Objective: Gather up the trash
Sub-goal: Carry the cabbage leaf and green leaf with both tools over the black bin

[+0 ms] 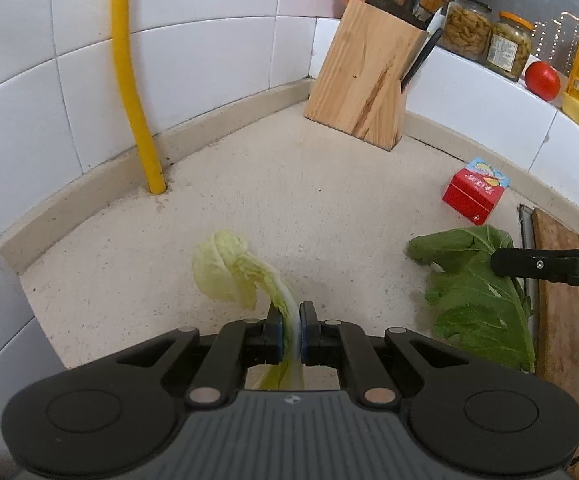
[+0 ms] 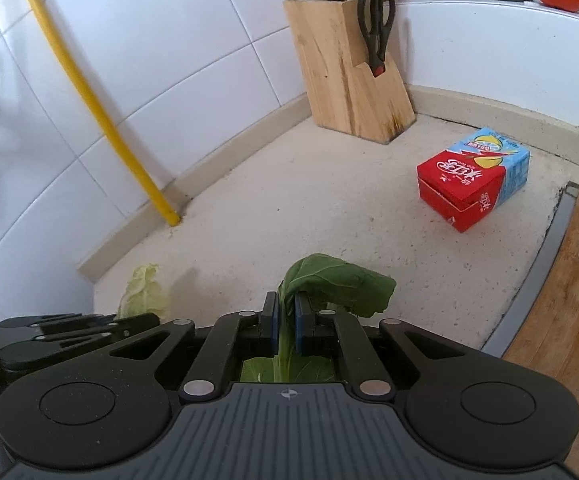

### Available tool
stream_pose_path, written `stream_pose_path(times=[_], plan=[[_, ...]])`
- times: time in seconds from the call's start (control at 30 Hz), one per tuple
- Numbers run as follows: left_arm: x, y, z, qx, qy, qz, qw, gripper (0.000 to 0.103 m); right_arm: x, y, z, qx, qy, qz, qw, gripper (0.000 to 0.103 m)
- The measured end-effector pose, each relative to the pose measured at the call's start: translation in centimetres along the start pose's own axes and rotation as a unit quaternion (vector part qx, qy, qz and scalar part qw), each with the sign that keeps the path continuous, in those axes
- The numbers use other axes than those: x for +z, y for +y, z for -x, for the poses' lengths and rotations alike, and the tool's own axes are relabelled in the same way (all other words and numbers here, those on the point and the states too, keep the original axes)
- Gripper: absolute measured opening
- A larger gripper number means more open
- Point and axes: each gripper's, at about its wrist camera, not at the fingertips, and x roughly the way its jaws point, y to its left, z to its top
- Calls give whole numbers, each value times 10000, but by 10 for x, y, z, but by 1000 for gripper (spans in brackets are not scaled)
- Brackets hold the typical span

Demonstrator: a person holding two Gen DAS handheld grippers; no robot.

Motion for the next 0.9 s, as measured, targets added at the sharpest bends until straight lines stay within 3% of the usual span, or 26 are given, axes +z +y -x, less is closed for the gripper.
stream_pose_path(times=[0.47, 0.9], plan=[[-1, 27, 26, -220, -249, -42, 9994, 4, 4, 48, 10, 74, -302, 188, 9993, 10], [-25, 88, 65, 259, -459, 421, 9977, 4, 0, 125, -6, 607, -206, 659, 9958, 10]])
